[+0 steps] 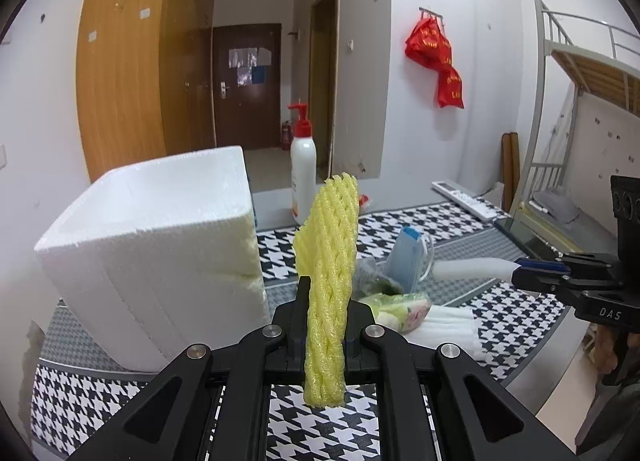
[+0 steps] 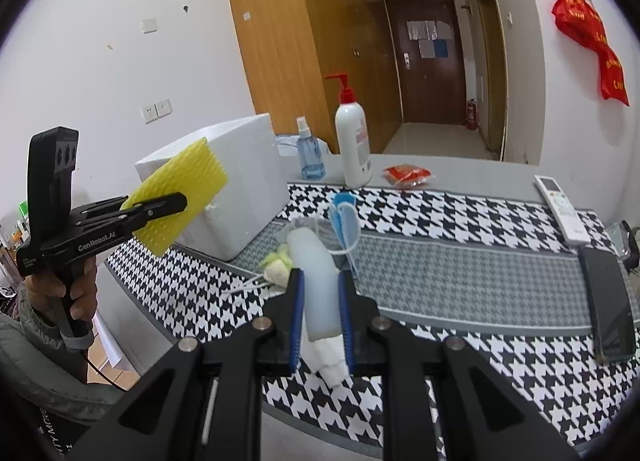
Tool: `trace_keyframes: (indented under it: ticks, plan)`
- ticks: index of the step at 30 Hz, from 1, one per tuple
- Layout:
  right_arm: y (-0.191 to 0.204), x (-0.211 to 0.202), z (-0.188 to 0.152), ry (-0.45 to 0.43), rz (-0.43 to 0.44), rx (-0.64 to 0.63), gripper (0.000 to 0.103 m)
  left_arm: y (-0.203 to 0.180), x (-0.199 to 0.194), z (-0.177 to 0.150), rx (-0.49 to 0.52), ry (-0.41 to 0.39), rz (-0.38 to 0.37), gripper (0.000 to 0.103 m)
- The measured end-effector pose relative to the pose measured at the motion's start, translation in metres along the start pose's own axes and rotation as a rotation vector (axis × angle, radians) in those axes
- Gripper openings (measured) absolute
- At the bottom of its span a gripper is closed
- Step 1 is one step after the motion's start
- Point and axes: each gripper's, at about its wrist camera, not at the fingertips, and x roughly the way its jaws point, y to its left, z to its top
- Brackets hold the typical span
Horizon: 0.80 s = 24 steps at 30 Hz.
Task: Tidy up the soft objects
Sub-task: 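Grasp the yellow foam mesh sleeve with the left gripper and lift it, then carry the white tube into the foam box with the right gripper and release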
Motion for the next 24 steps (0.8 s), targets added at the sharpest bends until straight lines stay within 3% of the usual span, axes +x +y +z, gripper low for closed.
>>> trace_keyframes:
  ticks: [24]
  plan:
    - [0.025, 0.006, 0.043, -0.092, -0.007, -0.070, 0.020, 0.009, -0.025, 0.030, -0.004, -0.099, 0.039, 0.011]
